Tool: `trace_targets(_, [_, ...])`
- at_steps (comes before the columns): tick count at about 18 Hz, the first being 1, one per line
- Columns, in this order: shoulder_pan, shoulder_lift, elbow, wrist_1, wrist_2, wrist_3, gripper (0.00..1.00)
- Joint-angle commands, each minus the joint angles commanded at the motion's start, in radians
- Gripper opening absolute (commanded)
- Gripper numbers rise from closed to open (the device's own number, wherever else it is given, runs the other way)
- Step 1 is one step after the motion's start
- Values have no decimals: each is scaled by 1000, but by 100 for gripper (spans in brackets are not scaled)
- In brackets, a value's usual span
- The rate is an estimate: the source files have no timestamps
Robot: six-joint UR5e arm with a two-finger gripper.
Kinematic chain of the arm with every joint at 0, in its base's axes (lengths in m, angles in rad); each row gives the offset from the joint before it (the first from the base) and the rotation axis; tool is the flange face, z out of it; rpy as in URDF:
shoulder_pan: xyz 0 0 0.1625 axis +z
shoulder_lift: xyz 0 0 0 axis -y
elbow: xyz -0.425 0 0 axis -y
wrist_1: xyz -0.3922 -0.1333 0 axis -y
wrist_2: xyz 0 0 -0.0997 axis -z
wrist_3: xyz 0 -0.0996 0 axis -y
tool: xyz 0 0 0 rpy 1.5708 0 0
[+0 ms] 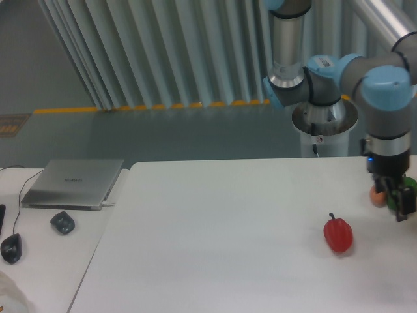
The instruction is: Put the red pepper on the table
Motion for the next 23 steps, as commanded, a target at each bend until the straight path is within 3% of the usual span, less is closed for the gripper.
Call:
trace_targets(11, [14, -40, -2, 5, -29, 54, 100])
trace_targets(23, [28, -38, -5, 5, -57, 54, 100])
